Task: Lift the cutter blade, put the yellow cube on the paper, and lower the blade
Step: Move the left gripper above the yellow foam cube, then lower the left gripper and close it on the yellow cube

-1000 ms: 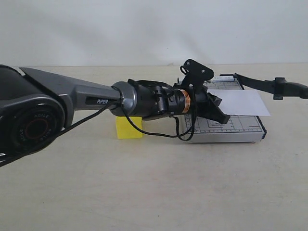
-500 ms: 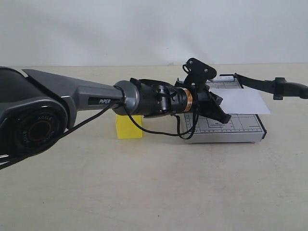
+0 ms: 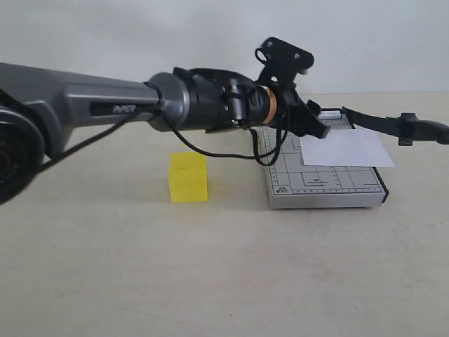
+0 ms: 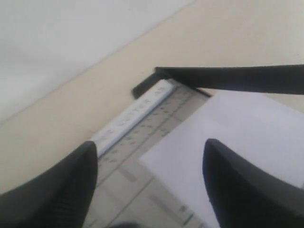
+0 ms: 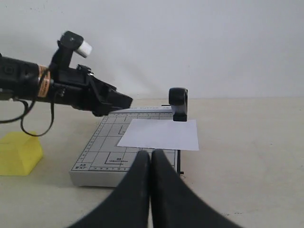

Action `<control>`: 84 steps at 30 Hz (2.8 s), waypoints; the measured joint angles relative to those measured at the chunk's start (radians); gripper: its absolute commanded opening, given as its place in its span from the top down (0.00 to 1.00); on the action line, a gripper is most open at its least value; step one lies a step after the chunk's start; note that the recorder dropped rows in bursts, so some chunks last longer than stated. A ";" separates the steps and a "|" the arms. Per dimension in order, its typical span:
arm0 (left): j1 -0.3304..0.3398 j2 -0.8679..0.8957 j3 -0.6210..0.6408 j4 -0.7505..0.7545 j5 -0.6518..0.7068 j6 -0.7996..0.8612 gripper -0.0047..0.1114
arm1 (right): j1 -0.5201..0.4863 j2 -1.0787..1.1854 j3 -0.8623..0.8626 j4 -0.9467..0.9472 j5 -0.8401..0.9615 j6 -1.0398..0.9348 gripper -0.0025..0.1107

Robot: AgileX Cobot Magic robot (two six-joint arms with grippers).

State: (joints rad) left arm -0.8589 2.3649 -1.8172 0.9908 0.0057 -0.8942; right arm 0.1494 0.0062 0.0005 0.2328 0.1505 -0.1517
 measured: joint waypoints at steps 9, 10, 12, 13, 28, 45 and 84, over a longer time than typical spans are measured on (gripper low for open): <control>0.000 -0.257 0.226 -0.306 0.442 0.259 0.43 | 0.000 0.000 0.000 0.000 0.000 0.000 0.98; 0.000 -0.284 0.253 -0.340 0.482 0.280 0.43 | 0.000 0.000 0.000 0.000 0.000 0.000 0.98; 0.000 -0.333 0.299 -0.376 0.547 0.302 0.43 | 0.000 0.000 0.000 0.000 0.000 0.000 0.98; 0.000 -0.360 0.319 -0.392 0.572 0.306 0.43 | 0.000 0.000 0.000 0.000 0.000 0.000 0.98; 0.093 -0.544 0.358 -0.669 0.792 0.134 0.38 | 0.000 0.000 0.000 0.000 0.000 0.000 0.98; 0.092 -0.504 0.360 -0.686 0.845 0.053 0.13 | 0.000 0.000 0.000 0.000 0.000 0.000 0.98; 0.128 -0.294 0.300 -0.691 0.712 0.096 0.02 | 0.000 0.000 0.000 0.000 0.000 0.000 0.98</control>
State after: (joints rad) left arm -0.7310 2.0704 -1.5173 0.2993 0.7179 -0.7984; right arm 0.1494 0.0062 0.0005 0.2328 0.1505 -0.1517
